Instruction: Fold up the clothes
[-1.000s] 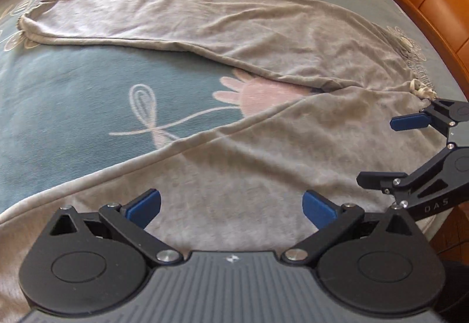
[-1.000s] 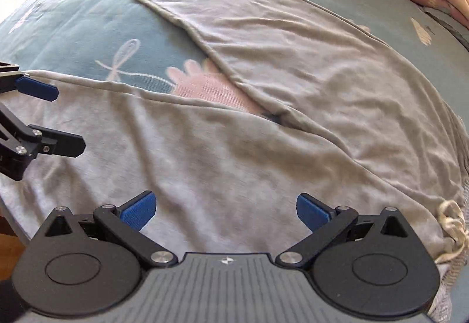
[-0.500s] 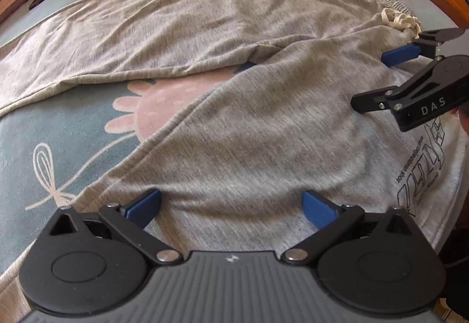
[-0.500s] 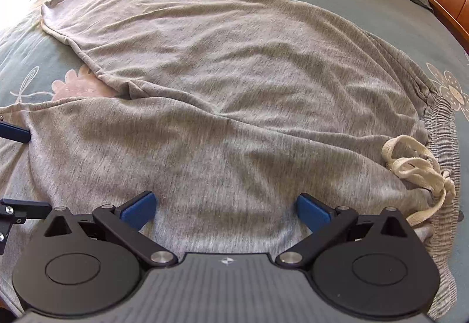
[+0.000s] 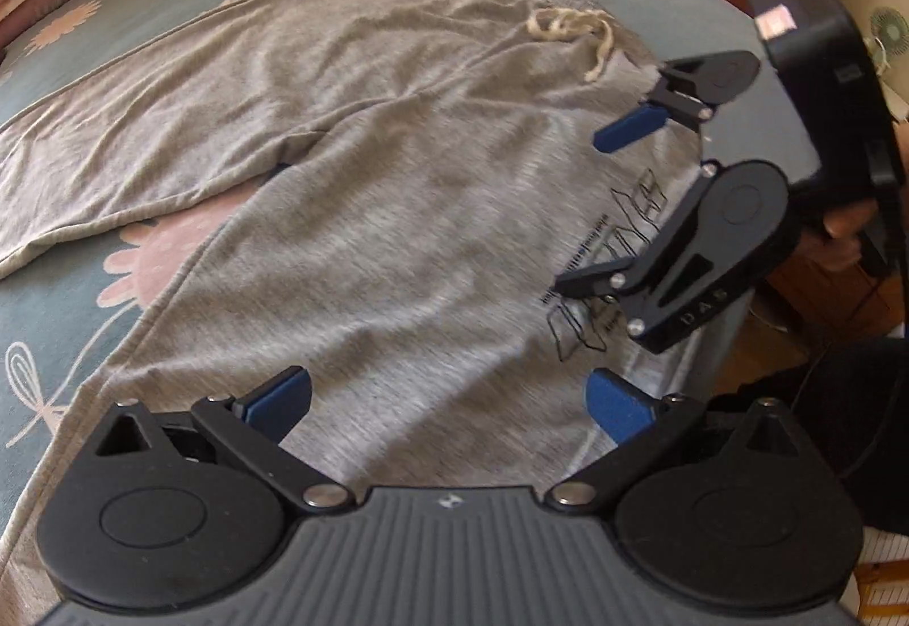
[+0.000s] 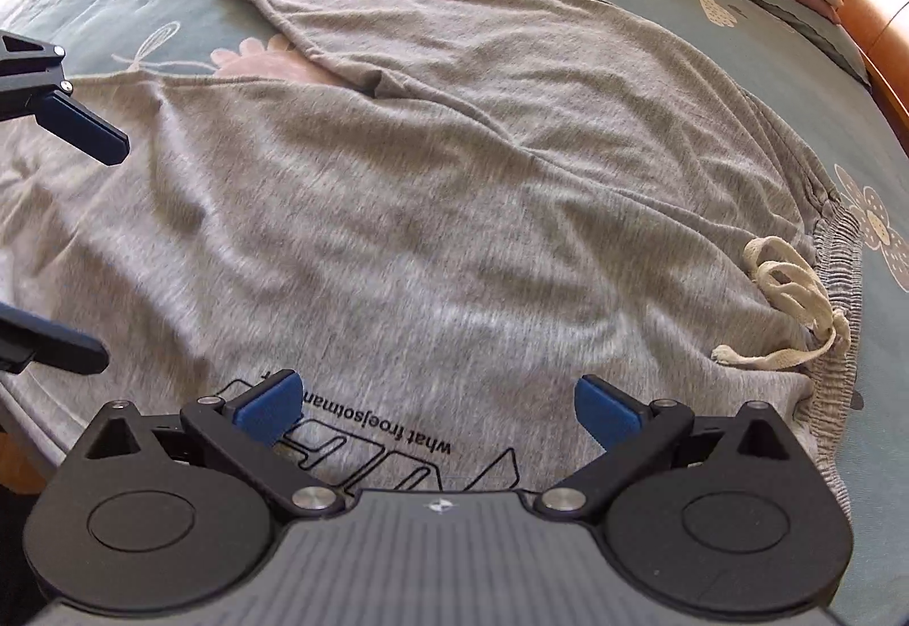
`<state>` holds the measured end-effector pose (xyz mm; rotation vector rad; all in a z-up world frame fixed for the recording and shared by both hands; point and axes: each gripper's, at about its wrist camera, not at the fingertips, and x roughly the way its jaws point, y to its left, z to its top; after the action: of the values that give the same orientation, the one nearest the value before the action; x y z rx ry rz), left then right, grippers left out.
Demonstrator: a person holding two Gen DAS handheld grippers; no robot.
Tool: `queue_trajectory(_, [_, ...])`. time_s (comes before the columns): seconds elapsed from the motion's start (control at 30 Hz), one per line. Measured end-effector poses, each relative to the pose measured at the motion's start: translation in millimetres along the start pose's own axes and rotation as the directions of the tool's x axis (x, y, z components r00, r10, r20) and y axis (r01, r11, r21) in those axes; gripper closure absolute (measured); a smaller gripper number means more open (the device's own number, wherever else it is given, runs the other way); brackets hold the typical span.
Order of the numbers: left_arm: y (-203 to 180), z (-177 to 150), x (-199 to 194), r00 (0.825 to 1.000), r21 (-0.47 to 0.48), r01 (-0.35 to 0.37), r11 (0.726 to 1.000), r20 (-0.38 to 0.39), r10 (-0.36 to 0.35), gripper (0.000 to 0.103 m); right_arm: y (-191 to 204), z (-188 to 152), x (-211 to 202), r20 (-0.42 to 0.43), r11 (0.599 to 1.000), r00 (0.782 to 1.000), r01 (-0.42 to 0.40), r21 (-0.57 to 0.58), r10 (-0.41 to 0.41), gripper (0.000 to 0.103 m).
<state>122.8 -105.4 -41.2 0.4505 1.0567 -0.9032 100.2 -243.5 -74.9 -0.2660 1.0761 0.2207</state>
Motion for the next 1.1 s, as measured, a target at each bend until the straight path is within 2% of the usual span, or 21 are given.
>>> queue_trajectory(0.1, [-17,-11,10,0.999,0.047,0.037,0.998,-0.031,-0.036,0.001,-3,-3,5,0.011,0.999,1.0,-0.02,0.033,0.019,0.0])
queue_trajectory(0.17, [-17,-16,19,0.996,0.017,0.053,0.998,-0.075,-0.052,0.001,-14,-2,6,0.0,0.996,0.999,-0.032,0.083,0.032,0.0])
queue_trajectory(0.23, [-16,-23,24,0.992,-0.023,0.052,0.998,-0.114,-0.054,0.001,-24,-2,6,-0.015,0.991,1.0,-0.002,0.135,0.004,0.0])
queue_trajectory(0.37, [-23,-17,12,0.993,0.006,0.077,0.997,-0.085,-0.077,0.001,-37,2,1,-0.043,0.981,0.998,0.055,0.188,-0.048,0.0])
queue_trajectory(0.43, [-25,-15,9,0.993,0.017,0.09,0.996,-0.078,-0.088,0.001,-32,5,-6,-0.014,0.985,0.999,0.05,0.166,-0.048,0.0])
queue_trajectory(0.53, [-23,-17,12,0.992,0.011,0.089,0.996,-0.095,-0.087,0.001,-20,6,-15,0.021,0.996,1.0,-0.02,0.09,0.019,0.0])
queue_trajectory(0.67, [-34,-28,8,0.995,0.148,0.05,0.988,-0.091,-0.037,0.001,0,2,-22,0.027,0.993,0.995,-0.095,-0.069,0.097,0.0])
queue_trajectory(0.77, [-42,-35,8,0.995,0.255,0.047,0.966,-0.093,-0.024,0.003,13,-2,-24,0.024,0.984,0.995,-0.094,-0.154,0.099,0.0])
queue_trajectory(0.83, [-42,-36,7,0.996,0.269,0.044,0.962,-0.087,-0.022,0.003,16,0,-24,0.025,0.984,0.995,-0.093,-0.155,0.098,0.0])
queue_trajectory(0.93, [-31,-35,15,0.99,0.176,0.058,0.983,-0.139,-0.034,0.003,16,4,-24,0.029,0.988,0.995,-0.092,-0.121,0.096,0.0])
queue_trajectory(1.0, [-19,-38,22,0.976,0.059,0.099,0.993,-0.202,-0.085,0.001,14,6,-24,0.027,0.992,0.995,-0.092,-0.084,0.095,0.0])
queue_trajectory(1.03, [-18,-40,19,0.978,0.049,0.106,0.993,-0.185,-0.095,0.001,13,7,-23,0.026,0.994,0.995,-0.092,-0.065,0.094,0.0])
queue_trajectory(1.1, [-17,-40,18,0.966,0.018,0.146,0.989,-0.218,-0.138,0.001,12,9,-23,0.026,0.995,0.995,-0.091,-0.039,0.092,0.0])
